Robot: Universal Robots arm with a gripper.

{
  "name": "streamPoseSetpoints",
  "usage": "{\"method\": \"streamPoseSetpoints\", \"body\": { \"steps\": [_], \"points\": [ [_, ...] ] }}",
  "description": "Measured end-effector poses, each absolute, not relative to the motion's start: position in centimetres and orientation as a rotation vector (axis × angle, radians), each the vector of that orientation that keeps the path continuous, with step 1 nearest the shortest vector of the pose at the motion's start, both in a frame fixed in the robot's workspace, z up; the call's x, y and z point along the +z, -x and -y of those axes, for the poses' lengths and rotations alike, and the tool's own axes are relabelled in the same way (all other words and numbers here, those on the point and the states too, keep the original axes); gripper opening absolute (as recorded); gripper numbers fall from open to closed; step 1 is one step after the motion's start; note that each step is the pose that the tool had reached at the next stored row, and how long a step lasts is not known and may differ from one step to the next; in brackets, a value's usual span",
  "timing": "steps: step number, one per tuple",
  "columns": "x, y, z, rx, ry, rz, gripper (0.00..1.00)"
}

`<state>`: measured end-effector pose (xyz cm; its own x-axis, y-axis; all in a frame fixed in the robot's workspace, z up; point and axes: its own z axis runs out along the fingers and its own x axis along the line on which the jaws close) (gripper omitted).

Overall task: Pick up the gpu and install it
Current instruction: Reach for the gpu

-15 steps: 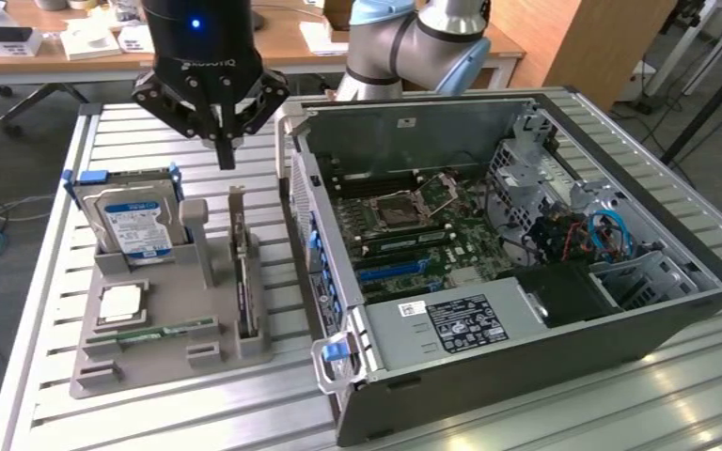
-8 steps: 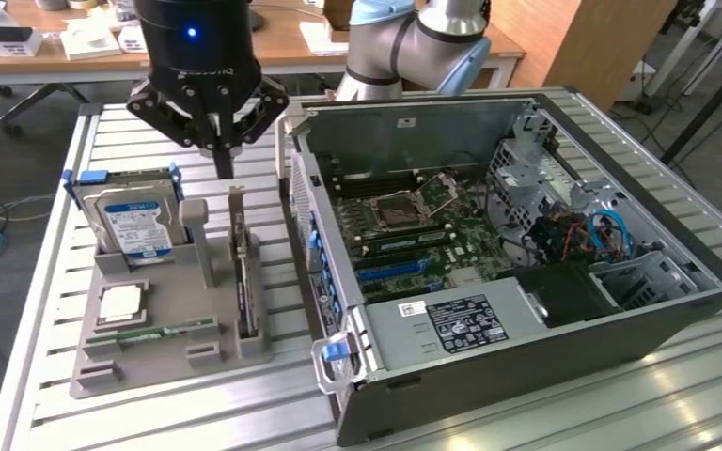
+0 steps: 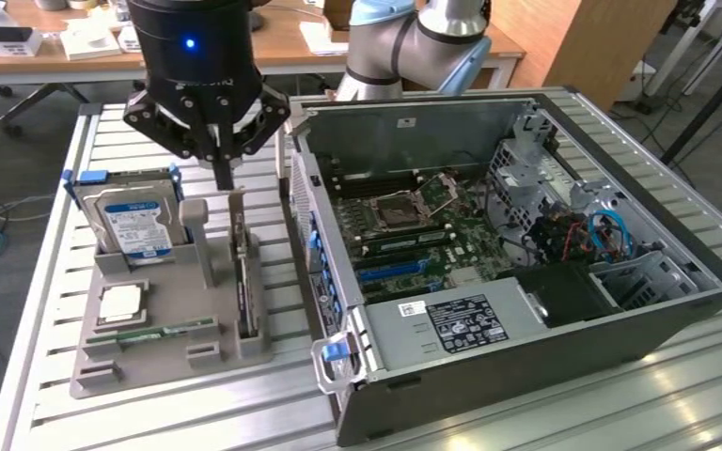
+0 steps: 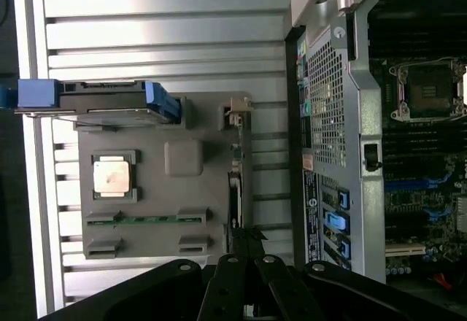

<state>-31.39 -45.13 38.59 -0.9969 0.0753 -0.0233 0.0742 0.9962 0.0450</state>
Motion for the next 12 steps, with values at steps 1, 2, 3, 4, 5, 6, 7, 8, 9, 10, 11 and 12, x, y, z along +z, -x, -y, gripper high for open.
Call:
{"method": "streamPoseSetpoints", "body": {
  "steps": [1, 2, 3, 4, 5, 6, 7, 8, 9, 10, 11, 12],
  "points": [
    [38.6, 31.4, 45.3, 0.069, -0.117, -3.114, 0.10],
    [38.6, 31.4, 45.5, 0.069, -0.117, -3.114, 0.10],
    [38.6, 31.4, 45.7, 0.069, -0.117, -3.114, 0.10],
    [38.6, 31.4, 45.9, 0.069, -0.117, -3.114, 0.10],
    [38.6, 31.4, 46.1, 0.069, -0.117, -3.114, 0.10],
    [38.6, 31.4, 46.3, 0.069, -0.117, -3.114, 0.10],
    [38.6, 31.4, 46.4, 0.069, -0.117, -3.114, 0.10],
    [38.6, 31.4, 46.6, 0.069, -0.117, -3.114, 0.10],
    [38.6, 31.5, 46.6, 0.069, -0.116, -3.114, 0.10],
    [38.6, 31.5, 46.7, 0.069, -0.117, -3.114, 0.10],
    [38.6, 31.5, 46.7, 0.069, -0.117, -3.114, 0.10],
    [38.6, 31.5, 46.7, 0.069, -0.117, -3.114, 0.10]
  ]
}}
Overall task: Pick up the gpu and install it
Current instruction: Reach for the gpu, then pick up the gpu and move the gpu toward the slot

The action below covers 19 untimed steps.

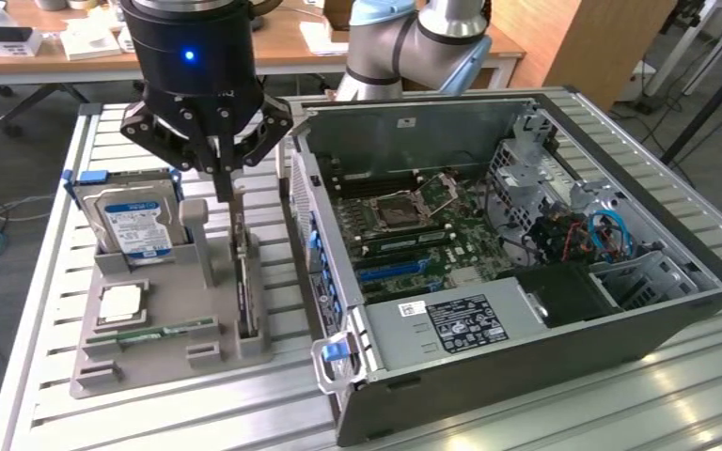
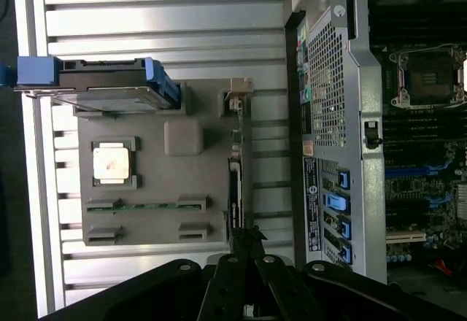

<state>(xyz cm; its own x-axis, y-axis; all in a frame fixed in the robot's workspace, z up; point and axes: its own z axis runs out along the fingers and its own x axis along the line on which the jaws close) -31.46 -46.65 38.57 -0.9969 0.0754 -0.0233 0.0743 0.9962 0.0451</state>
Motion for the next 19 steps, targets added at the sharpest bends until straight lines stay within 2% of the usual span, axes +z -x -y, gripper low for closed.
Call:
{"method": "streamPoseSetpoints", "body": {
  "steps": [16, 18, 19],
  "points": [
    [38.57, 31.46, 46.66, 0.069, -0.117, -3.114, 0.10],
    [38.57, 31.46, 46.66, 0.069, -0.117, -3.114, 0.11],
    [38.57, 31.45, 46.66, 0.069, -0.117, -3.114, 0.16]
  ]
}}
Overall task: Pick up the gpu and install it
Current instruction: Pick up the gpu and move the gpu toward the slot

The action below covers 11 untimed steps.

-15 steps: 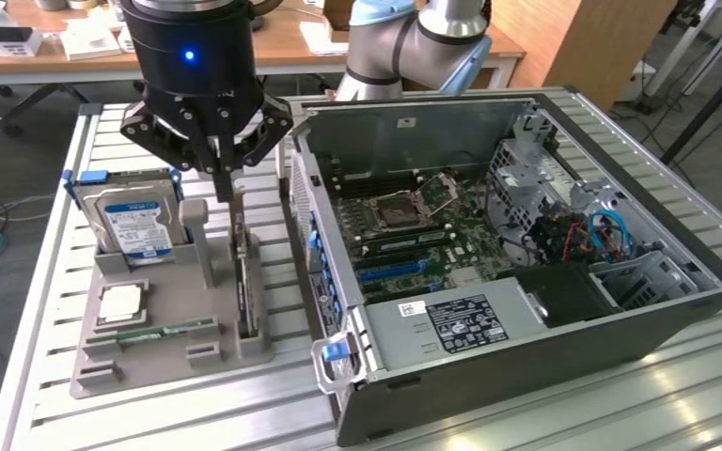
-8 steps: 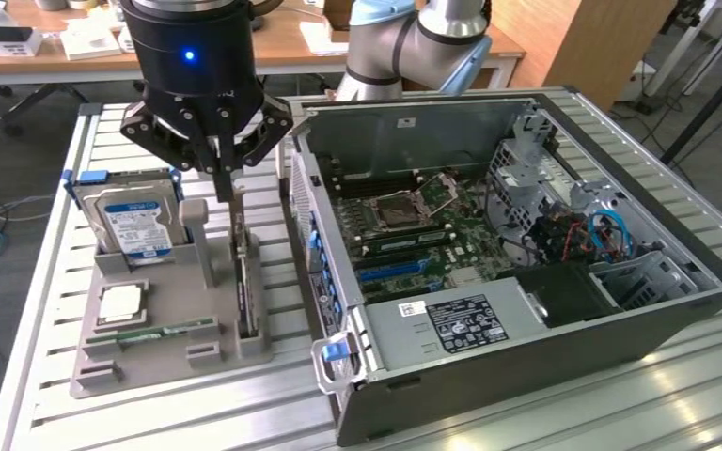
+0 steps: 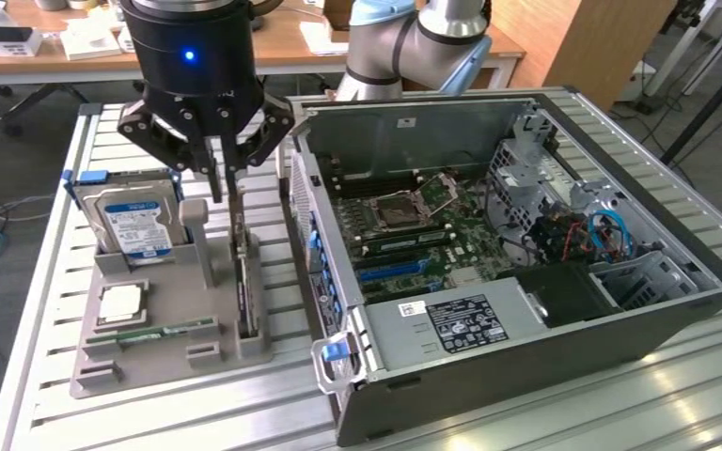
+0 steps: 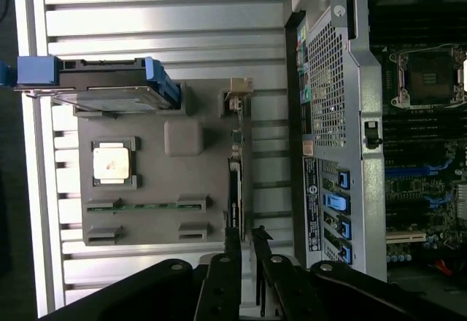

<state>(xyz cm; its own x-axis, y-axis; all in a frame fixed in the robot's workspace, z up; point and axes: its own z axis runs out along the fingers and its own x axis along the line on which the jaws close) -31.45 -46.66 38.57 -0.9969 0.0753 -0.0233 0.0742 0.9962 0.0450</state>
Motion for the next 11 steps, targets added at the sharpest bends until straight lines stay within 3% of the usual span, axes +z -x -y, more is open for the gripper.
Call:
{"method": "streamPoseSetpoints", "body": {
  "steps": [4, 6, 7, 11],
  "points": [
    [38.57, 31.45, 46.66, 0.069, -0.117, -3.114, 0.35],
    [38.57, 31.45, 46.66, 0.069, -0.117, -3.114, 0.35],
    [38.58, 31.45, 46.66, 0.069, -0.117, -3.114, 0.41],
    [38.46, 31.46, 46.66, 0.069, -0.117, -3.114, 0.41]
  ]
}}
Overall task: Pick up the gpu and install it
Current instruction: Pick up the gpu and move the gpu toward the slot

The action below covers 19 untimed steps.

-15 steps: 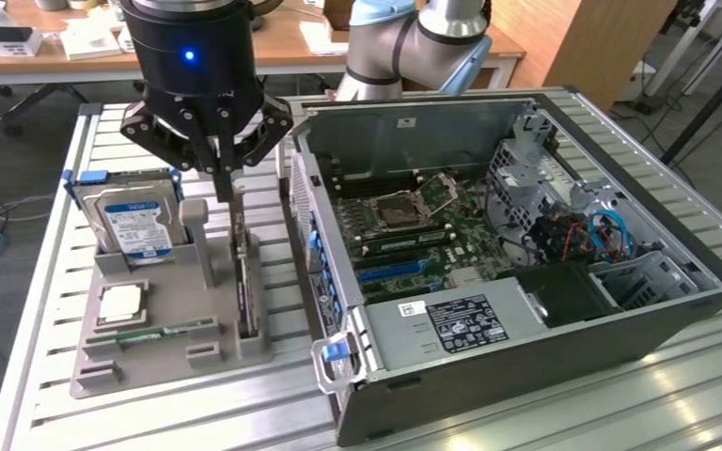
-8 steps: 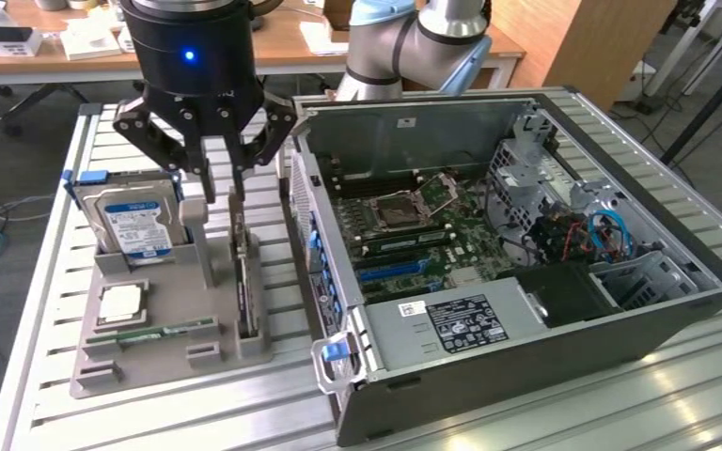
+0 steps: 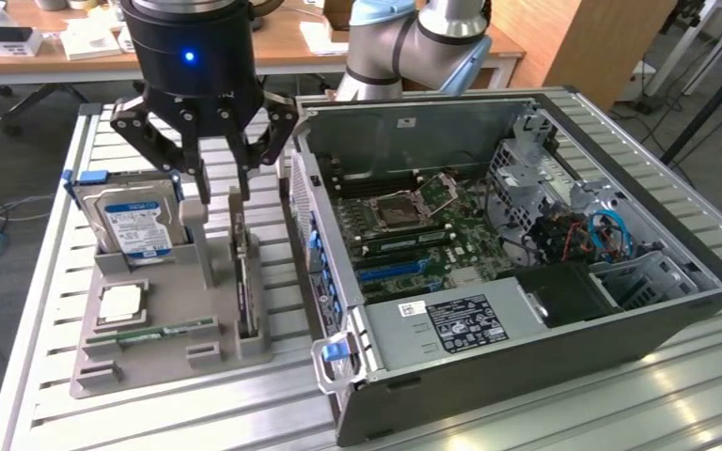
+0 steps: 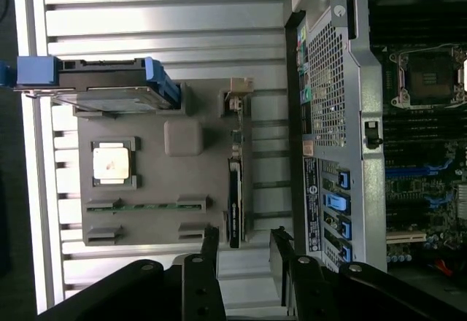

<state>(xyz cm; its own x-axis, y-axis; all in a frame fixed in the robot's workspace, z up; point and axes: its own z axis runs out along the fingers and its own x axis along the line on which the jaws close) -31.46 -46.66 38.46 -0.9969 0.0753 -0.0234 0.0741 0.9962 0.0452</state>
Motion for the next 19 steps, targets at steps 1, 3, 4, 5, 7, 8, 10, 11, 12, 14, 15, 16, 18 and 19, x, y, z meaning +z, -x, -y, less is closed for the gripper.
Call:
{"method": "streamPoseSetpoints", "body": {
  "steps": [1, 3, 4, 5, 7, 8, 10, 11, 12, 14, 15, 16, 18, 19],
  "points": [
    [38.3, 31.5, 46.7, 0.069, -0.117, -3.114, 0.41],
    [38.0, 31.5, 46.7, 0.069, -0.117, -3.113, 0.41],
    [37.8, 31.5, 46.7, 0.069, -0.117, -3.113, 0.41],
    [37.6, 31.5, 46.7, 0.069, -0.116, -3.113, 0.41],
    [37.3, 31.5, 46.7, 0.069, -0.116, -3.113, 0.41],
    [37.1, 31.5, 46.7, 0.069, -0.116, -3.113, 0.41],
    [36.7, 31.5, 46.7, 0.069, -0.117, -3.113, 0.41],
    [36.5, 31.5, 46.7, 0.069, -0.117, -3.113, 0.41],
    [36.3, 31.5, 46.7, 0.069, -0.116, -3.113, 0.41],
    [36.0, 31.5, 46.7, 0.069, -0.117, -3.113, 0.41],
    [35.8, 31.5, 46.7, 0.069, -0.116, -3.113, 0.41],
    [35.6, 31.5, 46.7, 0.069, -0.116, -3.113, 0.41],
    [35.2, 31.5, 46.7, 0.069, -0.116, -3.113, 0.41],
    [35.1, 31.5, 46.7, 0.069, -0.117, -3.113, 0.41]
  ]
}}
